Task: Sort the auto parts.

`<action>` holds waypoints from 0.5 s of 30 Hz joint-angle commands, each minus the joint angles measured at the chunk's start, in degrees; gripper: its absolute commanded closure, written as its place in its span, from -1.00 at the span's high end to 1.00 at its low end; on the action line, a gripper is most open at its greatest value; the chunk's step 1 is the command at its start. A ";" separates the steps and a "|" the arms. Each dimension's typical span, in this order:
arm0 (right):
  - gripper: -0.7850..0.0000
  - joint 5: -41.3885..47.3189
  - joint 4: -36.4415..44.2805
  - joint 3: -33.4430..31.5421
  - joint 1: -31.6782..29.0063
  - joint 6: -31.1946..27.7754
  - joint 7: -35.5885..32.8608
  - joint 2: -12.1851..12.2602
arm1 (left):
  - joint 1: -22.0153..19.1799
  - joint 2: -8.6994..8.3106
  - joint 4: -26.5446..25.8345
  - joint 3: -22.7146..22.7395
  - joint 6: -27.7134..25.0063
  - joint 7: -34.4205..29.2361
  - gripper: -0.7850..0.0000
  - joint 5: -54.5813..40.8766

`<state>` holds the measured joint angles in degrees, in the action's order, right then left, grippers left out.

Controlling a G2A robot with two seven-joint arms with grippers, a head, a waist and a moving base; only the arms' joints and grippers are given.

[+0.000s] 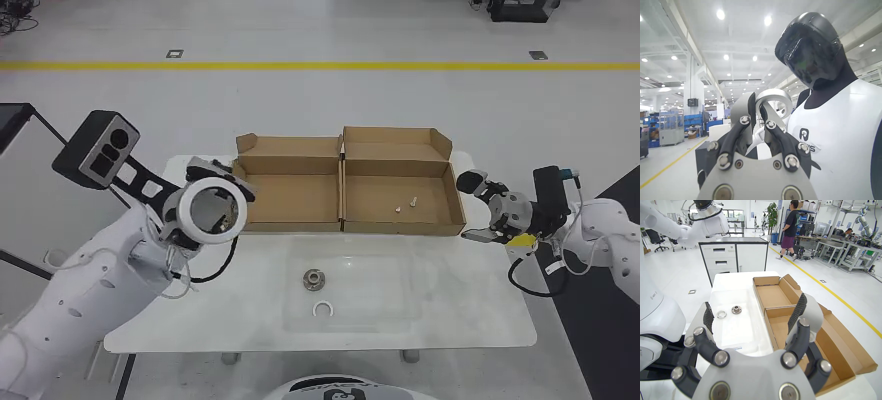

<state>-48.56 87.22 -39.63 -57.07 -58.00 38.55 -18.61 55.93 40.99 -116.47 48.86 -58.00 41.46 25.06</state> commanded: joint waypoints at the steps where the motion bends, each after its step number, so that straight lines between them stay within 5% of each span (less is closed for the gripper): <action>1: 1.00 -0.01 0.00 0.00 0.00 0.00 0.06 0.00 | 0.01 0.00 0.01 0.01 0.00 -0.70 -1.00 -0.34; 7: 1.00 -0.01 0.00 0.00 0.00 0.00 0.06 0.00 | -0.03 -0.10 0.22 -0.26 0.00 -0.13 -1.00 0.56; 15: 1.00 -0.01 0.00 0.00 0.00 0.00 0.06 0.00 | -2.91 -3.84 7.89 -7.82 0.00 4.82 -1.00 8.53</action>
<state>-48.56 87.22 -39.63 -57.07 -58.00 38.55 -18.61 53.67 37.67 -109.39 42.02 -58.00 46.35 33.85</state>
